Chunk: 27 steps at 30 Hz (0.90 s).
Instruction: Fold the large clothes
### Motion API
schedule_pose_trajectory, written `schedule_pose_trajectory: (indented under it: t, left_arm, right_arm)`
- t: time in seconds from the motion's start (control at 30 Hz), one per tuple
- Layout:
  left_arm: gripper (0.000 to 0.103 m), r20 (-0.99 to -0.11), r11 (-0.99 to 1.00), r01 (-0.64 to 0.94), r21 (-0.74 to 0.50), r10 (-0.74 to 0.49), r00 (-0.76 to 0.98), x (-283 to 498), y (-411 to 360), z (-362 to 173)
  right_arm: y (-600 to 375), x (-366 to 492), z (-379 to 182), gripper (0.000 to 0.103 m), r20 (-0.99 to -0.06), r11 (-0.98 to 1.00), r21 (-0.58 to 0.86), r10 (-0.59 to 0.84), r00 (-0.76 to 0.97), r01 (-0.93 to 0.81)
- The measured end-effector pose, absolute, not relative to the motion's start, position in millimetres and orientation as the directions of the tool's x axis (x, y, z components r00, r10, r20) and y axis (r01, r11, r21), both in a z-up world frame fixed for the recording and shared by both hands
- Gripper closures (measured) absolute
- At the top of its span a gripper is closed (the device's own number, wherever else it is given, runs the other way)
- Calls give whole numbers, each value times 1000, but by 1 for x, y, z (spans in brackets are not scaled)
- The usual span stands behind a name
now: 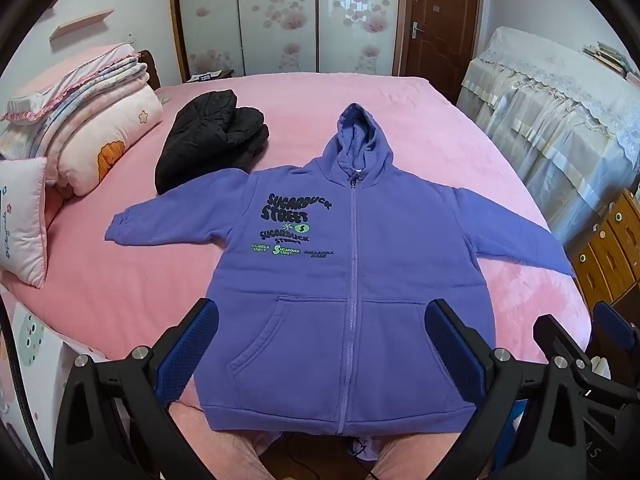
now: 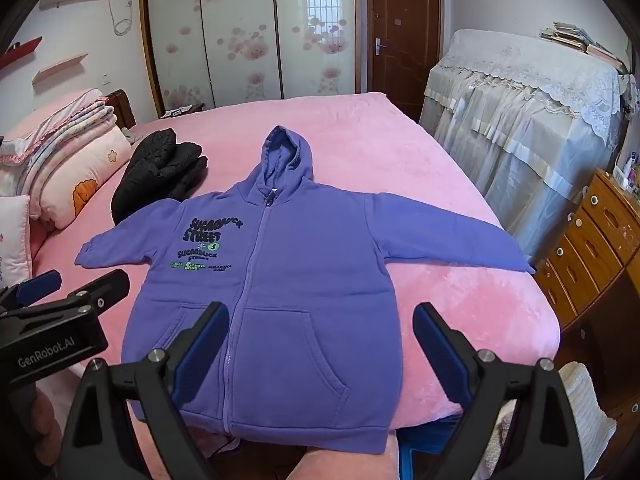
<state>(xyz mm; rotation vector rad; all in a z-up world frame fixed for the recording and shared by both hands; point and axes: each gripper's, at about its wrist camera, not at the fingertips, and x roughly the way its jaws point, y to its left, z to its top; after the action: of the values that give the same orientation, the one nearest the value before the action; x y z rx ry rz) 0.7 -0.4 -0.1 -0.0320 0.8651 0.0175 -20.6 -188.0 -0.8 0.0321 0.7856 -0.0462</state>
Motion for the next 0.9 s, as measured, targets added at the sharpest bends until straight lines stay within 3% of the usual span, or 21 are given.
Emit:
schedule_pose_trajectory:
  t: [0.9]
  left_arm:
    - [1,-755,1000,-13,-24,-9,655,-14,-14,1]
  right_arm:
    - [-197,-31,3,9,-709,999,31,-3,705,36]
